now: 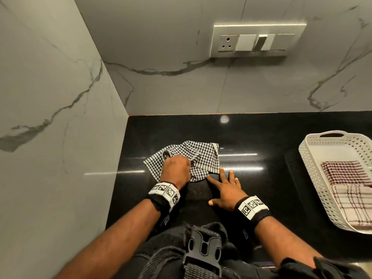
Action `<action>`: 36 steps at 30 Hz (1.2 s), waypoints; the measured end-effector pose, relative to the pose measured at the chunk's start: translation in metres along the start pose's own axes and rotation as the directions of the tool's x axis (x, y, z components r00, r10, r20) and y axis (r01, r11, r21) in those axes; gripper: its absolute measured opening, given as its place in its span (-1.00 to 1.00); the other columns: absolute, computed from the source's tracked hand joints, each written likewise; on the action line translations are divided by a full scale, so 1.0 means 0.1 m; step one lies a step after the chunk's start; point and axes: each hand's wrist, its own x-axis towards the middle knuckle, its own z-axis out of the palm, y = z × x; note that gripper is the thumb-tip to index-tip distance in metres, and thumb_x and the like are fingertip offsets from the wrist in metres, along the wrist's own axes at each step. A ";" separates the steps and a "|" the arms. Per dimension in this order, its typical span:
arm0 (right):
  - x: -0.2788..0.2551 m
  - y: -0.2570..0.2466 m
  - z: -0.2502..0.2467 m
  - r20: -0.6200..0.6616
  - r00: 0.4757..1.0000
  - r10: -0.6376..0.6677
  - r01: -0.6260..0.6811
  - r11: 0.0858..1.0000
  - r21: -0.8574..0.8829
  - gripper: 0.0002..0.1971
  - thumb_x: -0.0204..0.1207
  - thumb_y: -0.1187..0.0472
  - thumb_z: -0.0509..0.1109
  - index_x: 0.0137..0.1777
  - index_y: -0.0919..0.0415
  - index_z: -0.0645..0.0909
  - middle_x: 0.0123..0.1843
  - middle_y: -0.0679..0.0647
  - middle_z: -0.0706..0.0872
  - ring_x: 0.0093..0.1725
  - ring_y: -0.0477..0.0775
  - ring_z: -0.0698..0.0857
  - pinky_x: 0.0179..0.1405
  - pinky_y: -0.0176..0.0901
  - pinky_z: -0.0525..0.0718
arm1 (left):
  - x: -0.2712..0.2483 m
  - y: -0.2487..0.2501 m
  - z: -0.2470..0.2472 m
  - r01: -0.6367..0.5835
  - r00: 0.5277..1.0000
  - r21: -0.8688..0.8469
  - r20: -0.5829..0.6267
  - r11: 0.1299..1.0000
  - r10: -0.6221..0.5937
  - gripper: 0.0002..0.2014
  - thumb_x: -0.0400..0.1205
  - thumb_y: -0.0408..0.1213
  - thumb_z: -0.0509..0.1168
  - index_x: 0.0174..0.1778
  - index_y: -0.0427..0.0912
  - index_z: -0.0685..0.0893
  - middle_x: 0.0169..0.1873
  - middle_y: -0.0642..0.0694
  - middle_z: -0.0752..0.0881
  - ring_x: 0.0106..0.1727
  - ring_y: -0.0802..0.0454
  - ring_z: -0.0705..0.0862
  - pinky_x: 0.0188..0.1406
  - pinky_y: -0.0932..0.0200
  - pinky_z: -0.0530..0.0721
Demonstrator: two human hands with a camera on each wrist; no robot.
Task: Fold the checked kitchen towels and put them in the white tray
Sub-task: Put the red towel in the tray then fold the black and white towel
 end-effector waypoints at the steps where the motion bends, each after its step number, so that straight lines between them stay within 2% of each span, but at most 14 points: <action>1: 0.00 0.00 0.00 -0.006 1.000 -0.002 0.002 1.000 -0.005 -0.02 0.47 -0.24 0.46 0.72 -0.32 -0.13 0.75 0.18 -0.39 0.67 0.46 -0.40 0.67 0.39 -0.19 | 0.02 0.02 -0.07 -0.012 0.999 -0.036 -0.048 0.999 0.010 -0.88 0.60 -0.25 0.31 -0.08 -0.06 0.76 -0.05 0.00 0.76 0.04 -0.04 0.69 0.24 0.05 0.49; 4: -0.02 0.01 -0.01 -0.029 1.000 0.000 0.001 0.999 0.033 -0.11 0.48 -0.25 0.44 0.72 -0.29 0.01 0.78 0.17 -0.25 0.71 0.47 -0.27 0.66 0.37 -0.07 | 0.11 0.05 -0.33 -0.010 0.988 -0.146 -0.153 0.989 -0.012 -0.92 0.61 -0.28 0.29 -0.06 0.01 0.60 -0.15 0.12 0.66 -0.10 0.08 0.56 0.32 0.08 0.35; 6: -0.03 0.01 -0.11 -0.091 0.996 0.007 0.004 0.993 0.115 -0.36 0.52 -0.20 0.41 0.59 -0.13 0.40 0.73 0.17 0.20 0.68 0.43 0.15 0.58 0.27 0.29 | 0.19 0.06 -0.50 -0.004 0.990 -0.228 -0.136 0.974 -0.027 -0.90 0.63 -0.32 0.24 -0.02 0.00 0.55 -0.12 0.11 0.61 -0.10 0.12 0.49 0.34 0.08 0.34; 8: -0.05 -0.03 -0.25 -0.243 0.969 0.046 0.021 0.964 0.266 -0.67 0.57 -0.09 0.40 0.23 0.06 0.70 0.30 0.12 0.71 0.32 0.23 0.65 0.19 -0.01 0.61 | 0.26 0.09 -0.64 -0.018 0.998 -0.308 -0.059 0.951 -0.001 -0.85 0.64 -0.38 0.20 -0.06 -0.02 0.57 -0.07 0.04 0.61 -0.05 0.09 0.57 0.23 0.10 0.51; 9: -0.07 -0.07 -0.33 -0.318 0.946 0.062 0.048 0.944 0.326 -0.75 0.59 -0.04 0.39 0.10 0.09 0.73 0.08 0.09 0.79 0.13 0.16 0.73 0.00 -0.10 0.62 | 0.29 0.10 -0.70 -0.016 1.000 -0.351 -0.012 0.936 0.012 -0.82 0.65 -0.41 0.19 -0.08 -0.03 0.62 -0.04 0.01 0.63 -0.03 0.07 0.62 0.16 0.11 0.58; 12: -0.10 -0.25 -0.48 -0.468 0.883 -0.011 0.210 0.903 0.375 -0.83 0.58 0.02 0.42 0.07 0.03 0.75 -0.14 -0.01 0.78 -0.08 0.02 0.73 -0.09 -0.16 0.60 | 0.36 0.15 -0.78 0.052 0.985 -0.411 0.169 0.910 0.020 -0.71 0.68 -0.44 0.22 -0.09 -0.01 0.81 0.04 0.02 0.77 -0.07 0.11 0.74 0.01 0.27 0.67; 17: -0.13 -0.59 -0.53 -0.509 0.833 -0.218 0.509 0.665 0.547 -0.36 0.43 -0.06 0.54 0.50 -0.01 0.47 0.35 -0.18 0.62 0.31 -0.22 0.59 0.34 -0.33 0.51 | 0.40 0.34 -0.88 0.131 0.950 -0.610 0.302 0.782 0.076 -0.73 0.67 -0.46 0.29 0.24 -0.25 0.78 0.22 -0.01 0.75 0.24 0.15 0.70 0.29 0.32 0.58; 19: -0.09 -0.69 -0.52 -0.581 0.810 -0.078 0.504 0.597 0.624 -0.45 0.47 -0.08 0.51 0.44 -0.07 0.49 0.32 -0.17 0.65 0.29 -0.22 0.61 0.33 -0.31 0.55 | 0.42 0.43 -0.94 0.150 0.947 -0.684 0.307 0.714 0.095 -0.66 0.64 -0.57 0.24 0.28 -0.28 0.74 0.21 -0.05 0.75 0.21 0.13 0.72 0.25 0.35 0.63; 21: -0.07 -0.74 -0.58 -0.584 0.794 0.169 0.448 0.487 0.750 -0.74 0.58 0.06 0.42 0.25 -0.07 0.60 0.12 -0.13 0.75 0.14 -0.11 0.71 0.13 -0.17 0.68 | 0.44 0.49 -0.99 0.203 0.926 -0.747 0.357 0.633 0.125 -0.61 0.61 -0.66 0.20 0.20 -0.20 0.75 0.16 -0.17 0.78 0.14 -0.03 0.79 0.22 0.14 0.74; 23: -0.03 -0.71 -0.68 -0.585 0.743 0.325 0.422 0.451 0.786 -0.85 0.63 0.24 0.32 0.06 0.01 0.68 -0.06 -0.07 0.77 -0.01 -0.01 0.75 -0.08 -0.11 0.71 | 0.49 0.47 -1.01 0.129 0.948 -0.705 0.293 0.697 0.121 -0.68 0.61 -0.57 0.31 0.15 -0.12 0.77 0.13 -0.14 0.80 0.10 -0.02 0.80 0.22 0.03 0.75; 27: -0.04 -0.52 -0.85 -0.673 0.647 0.359 0.499 0.468 0.729 -0.84 0.66 0.25 0.34 -0.06 0.00 0.71 -0.15 -0.14 0.79 -0.15 -0.21 0.74 -0.18 -0.28 0.70 | 0.64 0.27 -1.07 -0.016 1.000 -0.326 0.004 0.945 0.019 -0.81 0.61 -0.29 0.38 0.07 -0.04 0.85 -0.01 -0.02 0.85 -0.01 0.04 0.79 0.17 0.08 0.73; 32: -0.07 -0.36 -1.17 -0.785 0.510 0.350 0.551 0.568 0.611 -0.87 0.67 0.16 0.36 -0.11 0.09 0.70 -0.24 -0.07 0.75 -0.26 -0.14 0.68 -0.25 -0.28 0.61 | 0.77 0.10 -1.27 0.028 0.999 -0.154 0.047 0.988 -0.021 -0.82 0.63 -0.05 0.39 -0.14 -0.06 0.80 -0.30 -0.08 0.75 -0.13 -0.12 0.76 -0.21 0.13 0.59; 34: -0.11 -0.38 -1.32 -0.827 0.485 0.283 0.601 0.579 0.551 -0.88 0.66 0.15 0.39 -0.06 0.12 0.73 -0.21 -0.08 0.78 -0.22 -0.14 0.72 -0.20 -0.30 0.64 | 0.77 0.12 -1.28 -0.055 0.998 -0.020 0.035 0.998 0.056 -0.76 0.59 0.04 0.41 -0.01 -0.05 0.75 -0.12 -0.07 0.70 0.04 -0.09 0.71 0.00 0.05 0.64; 36: -0.15 -0.43 -1.45 -0.824 0.545 0.157 0.651 0.540 0.534 -0.92 0.62 0.16 0.45 -0.02 0.14 0.75 -0.18 -0.09 0.80 -0.17 -0.16 0.75 -0.13 -0.30 0.69 | 0.74 0.20 -1.23 -0.273 0.961 -0.102 0.026 0.957 0.277 -0.48 0.52 0.07 0.49 0.36 -0.01 0.59 0.22 -0.06 0.62 0.29 -0.02 0.60 0.34 -0.04 0.58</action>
